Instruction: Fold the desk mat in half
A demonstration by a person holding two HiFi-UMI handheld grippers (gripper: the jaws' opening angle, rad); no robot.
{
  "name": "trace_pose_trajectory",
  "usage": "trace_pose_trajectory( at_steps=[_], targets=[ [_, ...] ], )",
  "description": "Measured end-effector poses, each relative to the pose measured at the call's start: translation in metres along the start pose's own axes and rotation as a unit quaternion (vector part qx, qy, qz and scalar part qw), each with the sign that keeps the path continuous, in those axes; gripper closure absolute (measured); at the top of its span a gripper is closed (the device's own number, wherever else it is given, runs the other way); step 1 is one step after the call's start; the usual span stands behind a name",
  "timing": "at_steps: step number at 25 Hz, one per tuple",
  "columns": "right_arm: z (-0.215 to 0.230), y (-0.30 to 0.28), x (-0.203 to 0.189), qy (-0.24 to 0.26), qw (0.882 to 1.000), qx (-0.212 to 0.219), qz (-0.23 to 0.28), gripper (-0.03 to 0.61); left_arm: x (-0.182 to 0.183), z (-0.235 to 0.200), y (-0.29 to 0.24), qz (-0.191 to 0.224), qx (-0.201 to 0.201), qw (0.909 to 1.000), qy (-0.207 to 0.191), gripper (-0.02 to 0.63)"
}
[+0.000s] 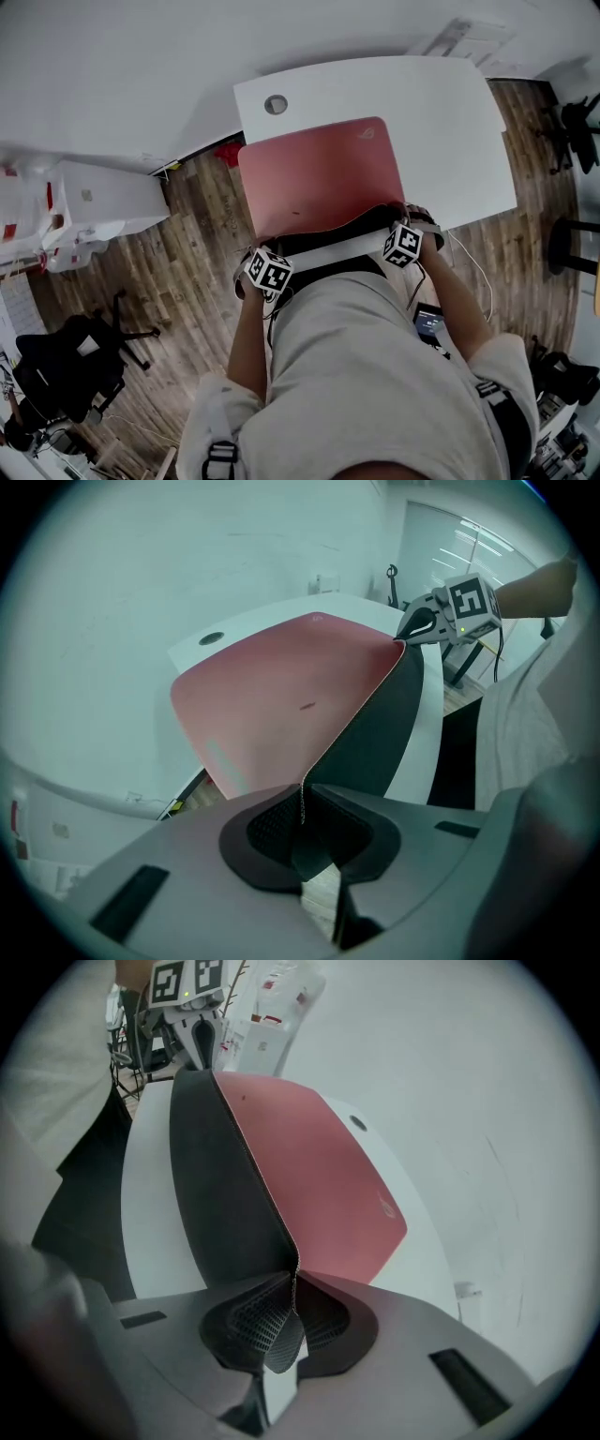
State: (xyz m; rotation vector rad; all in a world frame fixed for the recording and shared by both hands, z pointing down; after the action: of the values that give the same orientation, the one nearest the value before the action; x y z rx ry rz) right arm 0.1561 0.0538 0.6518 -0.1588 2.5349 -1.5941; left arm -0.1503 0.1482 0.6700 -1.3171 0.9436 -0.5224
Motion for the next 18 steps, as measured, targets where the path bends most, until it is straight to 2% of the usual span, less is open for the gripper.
trace_pose_trajectory(
  at_steps=[4, 11, 18],
  targets=[
    [0.004, -0.002, 0.002, 0.009, 1.0, 0.02, 0.007, 0.529, 0.001, -0.001, 0.003, -0.003, 0.012, 0.9999, 0.009, 0.575],
    [0.005, -0.002, 0.001, -0.008, 1.0, 0.007, 0.02, 0.529, 0.009, -0.008, -0.001, -0.014, 0.033, 0.9993, -0.01, 0.575],
    [0.008, 0.001, -0.004, -0.023, 0.999, 0.002, 0.028, 0.529, 0.014, -0.014, -0.002, -0.013, 0.033, 0.9994, -0.002, 0.575]
  ],
)
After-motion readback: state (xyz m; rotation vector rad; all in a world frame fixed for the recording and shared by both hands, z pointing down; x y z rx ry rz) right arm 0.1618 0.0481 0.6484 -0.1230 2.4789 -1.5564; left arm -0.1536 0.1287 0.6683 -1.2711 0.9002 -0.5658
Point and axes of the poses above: the fingertips, and each gripper's own axes: y backward along the fingers, z to its right, x out of its top, the point moved 4 cm from there along y, backward along the fingers, and after that the axes turned 6 degrees about -z, right-handed, at the moved point
